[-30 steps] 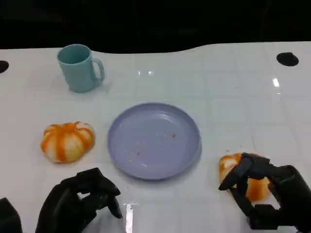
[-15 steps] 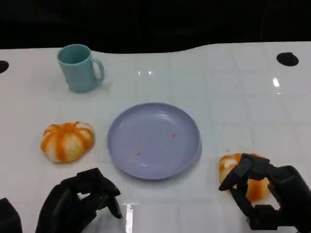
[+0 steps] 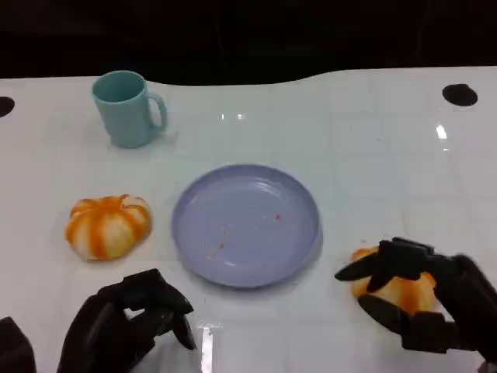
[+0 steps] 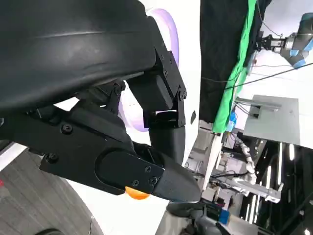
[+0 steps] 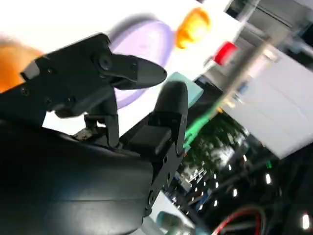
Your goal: Grasp the bread from the table and place it into the plate.
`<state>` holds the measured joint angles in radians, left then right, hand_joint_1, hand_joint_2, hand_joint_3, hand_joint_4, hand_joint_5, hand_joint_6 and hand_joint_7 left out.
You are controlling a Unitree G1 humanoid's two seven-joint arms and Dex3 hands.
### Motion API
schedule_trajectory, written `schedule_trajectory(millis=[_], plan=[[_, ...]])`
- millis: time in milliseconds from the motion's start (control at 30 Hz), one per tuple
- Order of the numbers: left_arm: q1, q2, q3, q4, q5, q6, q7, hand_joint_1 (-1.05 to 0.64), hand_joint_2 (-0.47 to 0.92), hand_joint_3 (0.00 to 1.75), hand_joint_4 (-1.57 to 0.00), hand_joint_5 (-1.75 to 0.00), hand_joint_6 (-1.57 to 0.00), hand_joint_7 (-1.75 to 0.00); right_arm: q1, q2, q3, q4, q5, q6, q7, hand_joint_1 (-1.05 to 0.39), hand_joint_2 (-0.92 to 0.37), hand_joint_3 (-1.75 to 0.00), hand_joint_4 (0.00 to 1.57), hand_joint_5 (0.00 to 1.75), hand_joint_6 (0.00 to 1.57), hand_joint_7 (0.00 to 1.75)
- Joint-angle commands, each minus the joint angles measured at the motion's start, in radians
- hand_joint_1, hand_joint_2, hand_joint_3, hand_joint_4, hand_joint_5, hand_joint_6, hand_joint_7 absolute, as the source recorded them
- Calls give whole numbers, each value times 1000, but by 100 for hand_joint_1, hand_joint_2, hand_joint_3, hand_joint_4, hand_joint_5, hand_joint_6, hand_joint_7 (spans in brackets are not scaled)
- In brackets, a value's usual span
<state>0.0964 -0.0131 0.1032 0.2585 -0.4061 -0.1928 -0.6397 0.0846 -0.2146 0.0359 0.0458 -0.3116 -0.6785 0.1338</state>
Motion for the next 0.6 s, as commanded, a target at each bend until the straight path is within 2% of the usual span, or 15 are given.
schedule_trajectory(millis=[33, 167, 267, 433, 600], plan=[[4, 10, -2, -5, 4, -12, 3, -94, 84, 0, -73, -169, -103, -87, 24, -70, -18, -111, -112, 80, -3, -54, -92, -14, 27, 74, 44, 29], [1, 9, -2, 2, 2, -18, -3, -94, 84, 0, -72, -170, -103, -87, 38, -110, -17, -200, -232, 169, -6, -60, -92, -12, 24, 47, 40, 11], [0, 11, -3, 6, 2, -20, -6, -94, 85, 0, -72, -170, -103, -87, 53, -145, -8, -283, -305, 262, 44, -65, -92, -12, 15, 38, 33, 5], [1, 11, -6, 2, 3, -17, 2, -94, 84, 0, -71, -170, -105, -86, 68, -182, 12, -393, -377, 403, 135, -69, -92, -9, 4, 31, 24, 0], [0, 10, -8, 4, 0, -18, -2, -94, 84, 0, -71, -171, -107, -82, 69, -205, 30, -437, -433, 485, 183, -67, -90, -3, 0, 26, 20, 0]])
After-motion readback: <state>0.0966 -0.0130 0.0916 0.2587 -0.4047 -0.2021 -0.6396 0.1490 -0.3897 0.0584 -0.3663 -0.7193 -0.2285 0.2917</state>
